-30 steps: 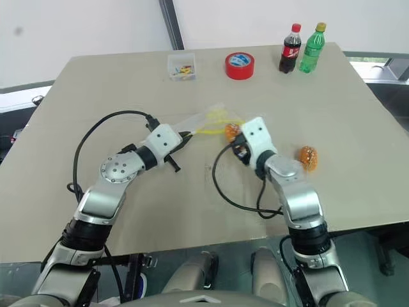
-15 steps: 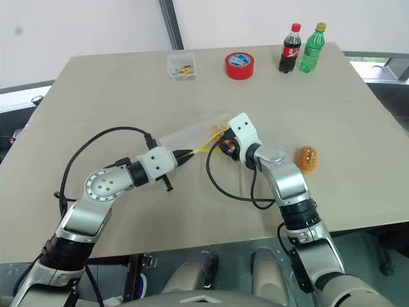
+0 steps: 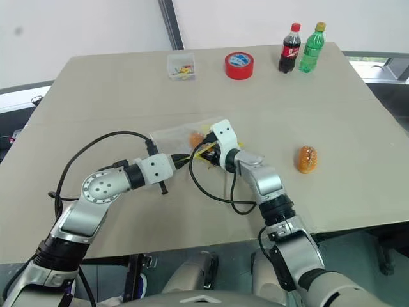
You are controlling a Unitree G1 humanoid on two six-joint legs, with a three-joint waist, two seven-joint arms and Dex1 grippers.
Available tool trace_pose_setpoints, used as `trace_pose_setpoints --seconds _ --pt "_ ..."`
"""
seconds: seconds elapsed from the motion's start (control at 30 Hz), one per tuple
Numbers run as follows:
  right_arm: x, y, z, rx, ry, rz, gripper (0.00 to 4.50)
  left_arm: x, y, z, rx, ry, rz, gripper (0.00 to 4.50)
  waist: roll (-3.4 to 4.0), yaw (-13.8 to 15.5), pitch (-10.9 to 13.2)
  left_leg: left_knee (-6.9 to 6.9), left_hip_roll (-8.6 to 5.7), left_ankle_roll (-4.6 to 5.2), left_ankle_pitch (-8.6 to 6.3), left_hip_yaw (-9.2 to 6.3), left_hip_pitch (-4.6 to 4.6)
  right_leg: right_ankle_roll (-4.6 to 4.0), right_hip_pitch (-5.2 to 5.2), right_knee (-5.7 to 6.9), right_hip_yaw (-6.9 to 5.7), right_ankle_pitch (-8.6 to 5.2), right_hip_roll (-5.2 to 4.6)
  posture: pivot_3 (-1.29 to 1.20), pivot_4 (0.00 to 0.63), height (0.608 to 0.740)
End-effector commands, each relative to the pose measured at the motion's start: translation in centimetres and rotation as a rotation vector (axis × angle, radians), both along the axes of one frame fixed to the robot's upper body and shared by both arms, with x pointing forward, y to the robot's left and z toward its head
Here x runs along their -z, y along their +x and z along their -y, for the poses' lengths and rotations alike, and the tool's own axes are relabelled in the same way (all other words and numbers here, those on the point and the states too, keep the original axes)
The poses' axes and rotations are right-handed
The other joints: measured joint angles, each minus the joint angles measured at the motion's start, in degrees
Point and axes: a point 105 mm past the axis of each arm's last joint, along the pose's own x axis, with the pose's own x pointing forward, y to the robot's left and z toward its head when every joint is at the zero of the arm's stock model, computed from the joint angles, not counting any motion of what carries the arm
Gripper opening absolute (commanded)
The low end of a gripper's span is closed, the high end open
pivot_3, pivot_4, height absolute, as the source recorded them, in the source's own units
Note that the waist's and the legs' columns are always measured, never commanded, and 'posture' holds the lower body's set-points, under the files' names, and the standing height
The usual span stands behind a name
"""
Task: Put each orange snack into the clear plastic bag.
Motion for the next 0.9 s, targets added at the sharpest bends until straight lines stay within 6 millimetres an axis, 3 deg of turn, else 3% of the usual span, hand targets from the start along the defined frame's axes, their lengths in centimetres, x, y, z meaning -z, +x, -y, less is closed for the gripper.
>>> trace_pose_setpoints --seconds 0.03,0.07,0.17,0.27,0.47,0.73,0.8,0.9 --pt "-1.8 1.1 0.4 0.055 -0.026 0.116 2.76 -1.1 0.1 -0.1 -0.030 -0.038 0.036 0.00 0.00 0.00 0.00 0.00 0.00 0.00 0.00 0.00 0.00 0.00 0.00 0.00 0.00 0.00 0.00 0.00 0.150 0.740" --pt "-2.0 1.3 0.8 0.074 -0.044 0.140 3.01 -1.2 0.3 -0.2 -0.045 -0.049 0.034 0.00 0.00 0.01 0.00 0.00 0.00 0.00 0.00 0.00 0.00 0.00 0.00 0.00 0.00 0.00 0.00 0.00 0.150 0.740" --pt "-2.7 1.4 2.1 0.114 -0.102 0.232 4.45 -1.4 0.8 -0.2 -0.084 -0.079 0.025 0.00 0.00 0.02 0.00 0.00 0.00 0.00 0.00 0.00 0.00 0.00 0.00 0.00 0.00 0.00 0.00 0.00 0.150 0.740" --pt "-3.7 -0.4 3.2 0.059 -0.097 0.286 4.45 -1.5 2.2 -1.1 -0.185 -0.072 0.050 0.00 0.00 0.10 0.00 0.01 0.00 0.00 0.00 -0.02 0.00 0.00 0.00 0.00 -0.01 0.00 0.01 0.00 0.150 0.740" --pt "-5.4 -4.0 7.8 0.095 -0.160 0.366 4.45 -2.2 3.2 -0.5 -0.218 -0.115 0.070 0.00 -0.02 -0.08 -0.02 0.03 -0.03 0.00 0.00 0.01 -0.04 0.01 0.02 0.00 0.01 0.00 -0.03 0.00 0.150 0.740" --pt "-6.7 -4.3 20.1 0.720 -0.258 0.336 4.45 -2.2 3.7 -0.2 -0.205 -0.123 0.073 0.00 -0.02 0.85 -0.02 0.09 -0.06 0.01 -0.01 0.01 -0.02 0.01 0.06 0.02 -0.01 0.00 -0.07 0.00 0.150 0.740" --pt "-6.1 -5.2 21.9 0.832 -0.278 0.295 4.45 -2.1 3.8 -0.1 -0.196 -0.122 0.069 0.00 -0.02 0.90 -0.02 0.04 -0.03 0.01 0.00 -0.01 -0.01 0.01 0.03 0.05 -0.03 0.00 -0.05 0.00 0.150 0.740" --pt "-4.3 -6.4 22.9 0.917 -0.252 0.177 4.45 -2.0 4.1 0.2 -0.183 -0.124 0.065 0.00 -0.01 0.73 -0.03 0.02 0.00 0.00 0.00 0.04 -0.01 0.00 0.02 0.06 0.01 -0.01 -0.04 0.00 0.150 0.740"
